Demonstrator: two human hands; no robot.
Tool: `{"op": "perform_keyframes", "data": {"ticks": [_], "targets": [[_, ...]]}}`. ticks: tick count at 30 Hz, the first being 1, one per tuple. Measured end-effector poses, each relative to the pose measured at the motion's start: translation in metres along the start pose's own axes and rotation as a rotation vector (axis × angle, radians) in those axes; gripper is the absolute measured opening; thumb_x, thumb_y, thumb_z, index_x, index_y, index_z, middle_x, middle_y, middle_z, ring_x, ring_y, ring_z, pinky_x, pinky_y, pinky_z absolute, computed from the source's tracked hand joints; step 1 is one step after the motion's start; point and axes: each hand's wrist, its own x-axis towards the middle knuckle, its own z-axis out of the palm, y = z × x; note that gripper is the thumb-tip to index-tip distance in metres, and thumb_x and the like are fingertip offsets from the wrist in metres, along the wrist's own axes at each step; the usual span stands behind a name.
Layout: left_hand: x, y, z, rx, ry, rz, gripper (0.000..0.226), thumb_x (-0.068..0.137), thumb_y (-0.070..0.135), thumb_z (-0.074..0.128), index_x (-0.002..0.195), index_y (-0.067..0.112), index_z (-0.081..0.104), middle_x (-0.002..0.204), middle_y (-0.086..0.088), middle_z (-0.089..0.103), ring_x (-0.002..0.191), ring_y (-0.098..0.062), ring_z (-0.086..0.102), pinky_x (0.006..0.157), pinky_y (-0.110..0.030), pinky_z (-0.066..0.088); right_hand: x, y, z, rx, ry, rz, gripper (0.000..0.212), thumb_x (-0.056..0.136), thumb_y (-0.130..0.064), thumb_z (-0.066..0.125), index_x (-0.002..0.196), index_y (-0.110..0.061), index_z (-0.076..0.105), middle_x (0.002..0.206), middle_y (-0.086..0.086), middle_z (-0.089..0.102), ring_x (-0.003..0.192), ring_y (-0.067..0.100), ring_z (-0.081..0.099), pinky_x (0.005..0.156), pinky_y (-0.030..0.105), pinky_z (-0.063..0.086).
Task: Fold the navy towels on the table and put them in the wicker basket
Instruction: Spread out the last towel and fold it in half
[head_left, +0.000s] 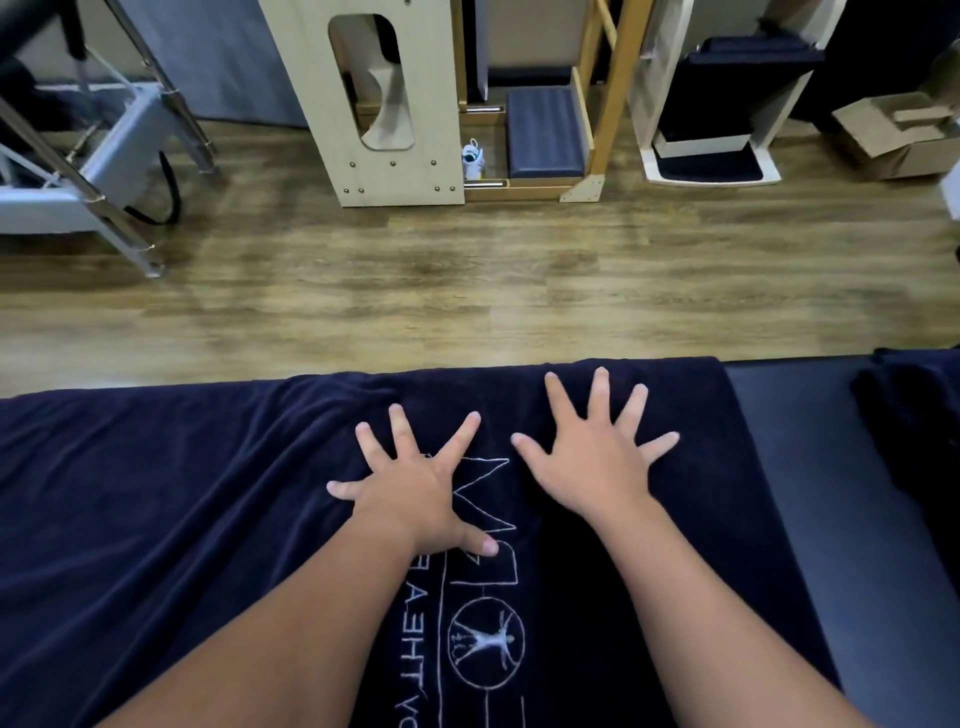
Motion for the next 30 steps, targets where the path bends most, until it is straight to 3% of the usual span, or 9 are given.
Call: {"op": "perform_keyframes", "data": {"ticks": [5,9,11,14,17,22,24,27,30], "targets": [[-0.002,-0.006,0.002,0.009,0.017,0.072,0.138,0.051,0.082,0.079,0.135,0.07,-0.029,0.157,-0.013,-0.041,0.142,-0.055,-0.032,0.097,-0.088,0.02,0.0,-0.025,-0.001,0.093,0.013,0.097,0.065,0.099,-0.06,0.038,0.156,-0.049,0.008,0.168,0.003,-0.015,0.148,0.046,-0.024,0.104,0.084,-0.002],[-0.011,-0.024,-0.002,-0.043,0.04,0.173,0.119,0.065,0.069,0.076,0.151,0.059,-0.006,0.165,-0.01,-0.022,0.147,-0.051,-0.022,0.101,-0.082,0.024,-0.043,-0.065,0.008,0.089,-0.003,-0.129,0.06,0.1,-0.04,0.047,0.153,-0.048,0.019,0.168,0.007,-0.003,0.151,0.043,-0.013,0.112,0.077,0.004],[-0.015,-0.052,-0.013,-0.123,0.101,0.298,0.084,0.079,0.047,0.069,0.153,0.04,0.03,0.166,-0.013,0.015,0.153,-0.043,0.007,0.114,-0.063,0.032,-0.068,-0.084,0.018,0.084,-0.016,-0.233,0.06,0.099,-0.037,0.051,0.152,-0.045,0.024,0.167,0.008,0.001,0.152,0.041,-0.008,0.114,0.074,0.007],[-0.031,-0.131,-0.017,-0.45,0.318,0.289,0.039,0.084,0.008,0.061,0.121,0.018,0.068,0.125,0.002,0.065,0.123,-0.019,0.059,0.107,-0.034,0.046,-0.1,-0.123,0.03,-0.013,-0.037,-0.296,0.059,0.097,-0.047,0.055,0.149,-0.033,0.032,0.166,0.011,-0.002,0.151,0.044,-0.01,0.116,0.071,0.009],[-0.041,-0.232,-0.002,-0.421,0.555,-0.047,0.035,0.09,0.005,0.05,0.119,0.018,0.063,0.113,0.0,0.056,0.106,-0.026,0.06,0.089,-0.039,0.05,-0.119,-0.175,0.04,-0.086,-0.1,-0.392,0.069,0.093,-0.056,0.057,0.151,-0.035,0.027,0.166,0.012,-0.006,0.15,0.046,-0.013,0.116,0.072,0.003],[-0.055,-0.368,0.001,-0.299,0.393,-0.474,0.072,0.103,0.042,0.043,0.158,0.026,0.0,0.133,-0.017,0.051,0.107,-0.037,0.056,0.078,-0.044,0.043,-0.133,-0.277,0.069,-0.107,-0.143,-0.419,0.074,0.09,-0.062,0.059,0.147,-0.022,0.032,0.166,0.017,0.002,0.153,0.038,-0.007,0.117,0.07,0.008],[-0.045,-0.405,-0.01,-0.415,0.385,-0.544,0.084,0.102,0.047,0.045,0.158,0.027,-0.015,0.111,-0.016,0.067,0.091,-0.033,0.066,0.072,-0.04,0.047,-0.13,-0.302,0.077,-0.053,-0.116,-0.337,0.074,0.087,-0.061,0.064,0.143,-0.028,0.03,0.164,0.019,0.003,0.153,0.033,-0.006,0.115,0.072,0.011],[-0.025,-0.436,-0.03,-0.533,0.342,-0.575,0.049,0.101,0.04,0.051,0.136,0.012,0.031,0.077,-0.012,0.069,0.055,-0.026,0.07,0.061,-0.037,0.059,-0.126,-0.313,0.08,-0.04,-0.118,-0.243,0.076,0.081,-0.063,0.071,0.14,-0.038,0.03,0.161,0.015,0.002,0.153,0.03,-0.002,0.114,0.07,0.016],[-0.007,-0.442,-0.037,-0.39,0.387,-0.47,0.012,0.1,0.017,0.049,0.091,0.01,0.05,0.071,-0.01,0.066,0.053,-0.026,0.068,0.059,-0.037,0.058,-0.124,-0.314,0.076,-0.045,-0.14,-0.217,0.079,0.077,-0.067,0.071,0.14,-0.044,0.029,0.162,0.009,0.001,0.152,0.026,0.0,0.117,0.065,0.019]]}}
